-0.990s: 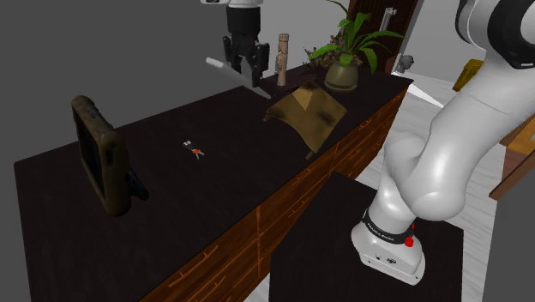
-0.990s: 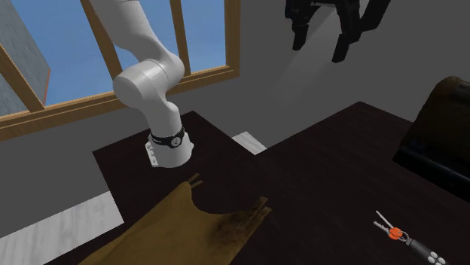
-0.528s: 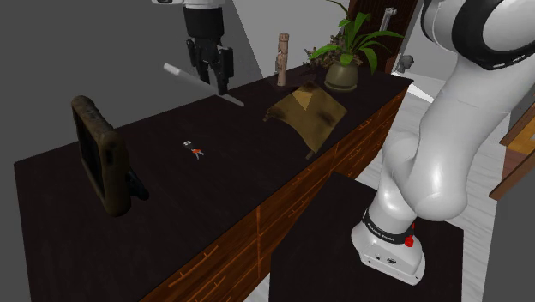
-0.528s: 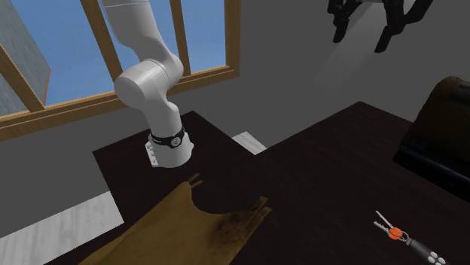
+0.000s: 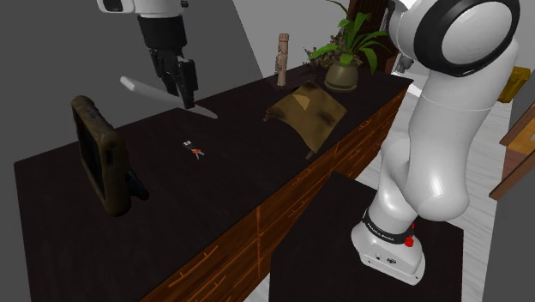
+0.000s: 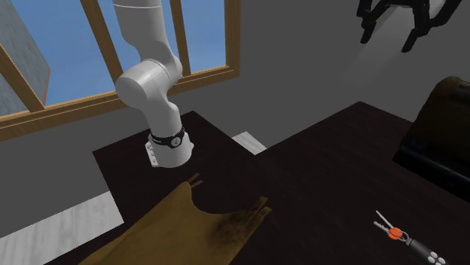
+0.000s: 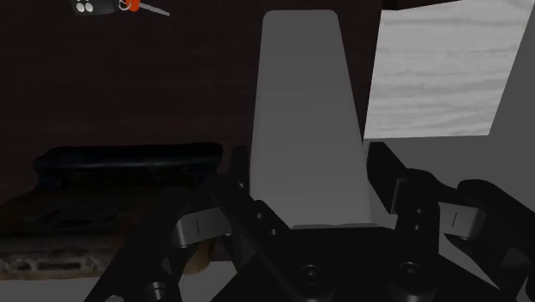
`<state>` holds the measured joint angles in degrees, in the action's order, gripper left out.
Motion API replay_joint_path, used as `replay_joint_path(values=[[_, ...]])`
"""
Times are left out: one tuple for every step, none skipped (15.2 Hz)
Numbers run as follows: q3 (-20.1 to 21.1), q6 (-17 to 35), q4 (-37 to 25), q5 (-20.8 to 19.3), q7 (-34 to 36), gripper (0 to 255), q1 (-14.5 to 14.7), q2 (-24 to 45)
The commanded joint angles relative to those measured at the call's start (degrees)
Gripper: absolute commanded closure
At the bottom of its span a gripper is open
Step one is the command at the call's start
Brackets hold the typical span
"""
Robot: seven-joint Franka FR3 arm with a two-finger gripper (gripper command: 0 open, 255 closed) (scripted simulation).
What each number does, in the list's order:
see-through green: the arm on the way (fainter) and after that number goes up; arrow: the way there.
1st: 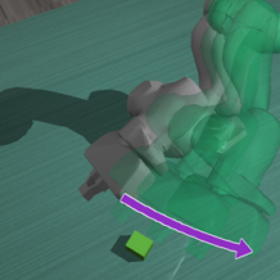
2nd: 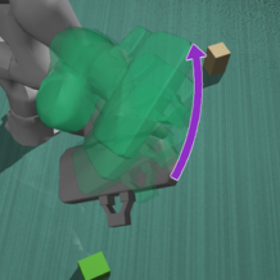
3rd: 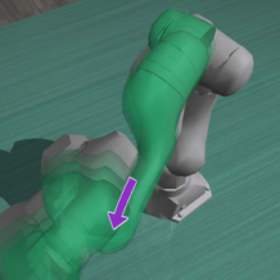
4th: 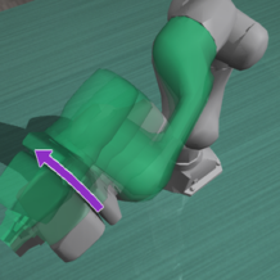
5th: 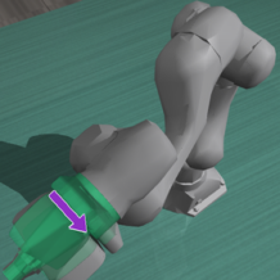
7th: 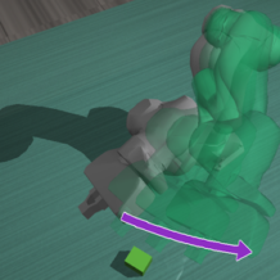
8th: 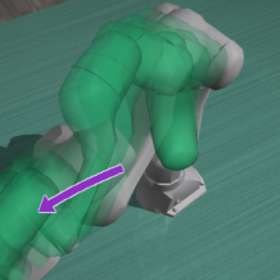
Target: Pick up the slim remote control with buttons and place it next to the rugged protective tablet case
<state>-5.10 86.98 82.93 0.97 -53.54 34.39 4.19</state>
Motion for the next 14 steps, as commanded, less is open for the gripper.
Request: replay_joint_path(values=[[0.06,1.62,1.74,-0.02,0.15,255,0.08,-0.18],[0.07,2.48,2.84,-0.04,0.16,255,0.09,-0.42],[0.08,3.33,3.91,-0.06,0.17,255,0.11,-0.65],[0.09,4.17,4.96,-0.08,0.17,255,0.12,-0.86],[0.1,5.0,5.99,-0.09,0.17,255,0.13,-1.05],[0.1,5.83,6.99,-0.11,0.18,255,0.14,-1.23],[0.11,6.65,7.97,-0.12,0.18,255,0.15,-1.39],[0.11,7.46,8.93,-0.14,0.18,255,0.15,-1.53],[0.12,8.27,9.86,-0.15,0.18,255,0.16,-1.66],[0.12,9.07,10.78,-0.15,0.18,255,0.17,-1.77],[0.13,9.87,11.67,-0.16,0.18,255,0.17,-1.87],[0.13,10.66,12.55,-0.17,0.17,255,0.18,-1.96],[0.13,11.45,13.41,-0.17,0.17,255,0.18,-2.03],[0.14,12.24,14.25,-0.18,0.17,255,0.18,-2.08]])
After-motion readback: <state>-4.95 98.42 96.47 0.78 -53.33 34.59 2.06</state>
